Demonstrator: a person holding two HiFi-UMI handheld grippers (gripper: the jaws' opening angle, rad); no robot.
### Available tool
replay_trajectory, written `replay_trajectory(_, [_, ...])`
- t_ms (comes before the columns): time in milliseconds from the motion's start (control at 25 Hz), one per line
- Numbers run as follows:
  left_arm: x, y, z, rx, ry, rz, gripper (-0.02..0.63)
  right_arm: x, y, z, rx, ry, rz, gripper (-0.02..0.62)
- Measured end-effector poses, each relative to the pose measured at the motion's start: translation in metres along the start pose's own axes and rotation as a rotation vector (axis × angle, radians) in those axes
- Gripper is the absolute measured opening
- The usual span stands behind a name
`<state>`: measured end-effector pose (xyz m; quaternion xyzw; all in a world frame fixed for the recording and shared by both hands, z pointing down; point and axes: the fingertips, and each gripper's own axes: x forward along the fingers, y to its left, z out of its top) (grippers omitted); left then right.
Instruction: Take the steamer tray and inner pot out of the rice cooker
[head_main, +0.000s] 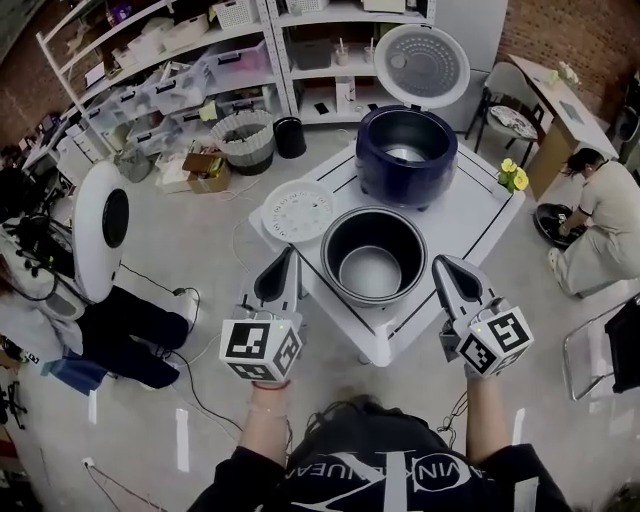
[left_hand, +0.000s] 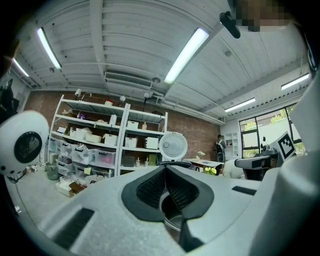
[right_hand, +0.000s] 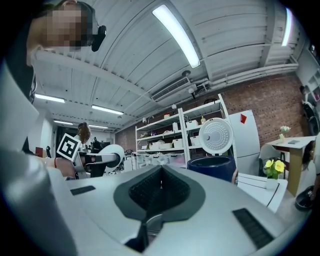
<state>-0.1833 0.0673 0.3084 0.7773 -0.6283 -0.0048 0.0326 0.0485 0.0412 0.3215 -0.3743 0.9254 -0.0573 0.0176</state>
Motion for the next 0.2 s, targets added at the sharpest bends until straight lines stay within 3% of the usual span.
replay_trajectory(200, [-0.0035,0.0040,-0.0007,-0.005,0.003,0.004,0.014,0.0026,0.0048,-0.0023,0.005,0.004,0.008,-0.002])
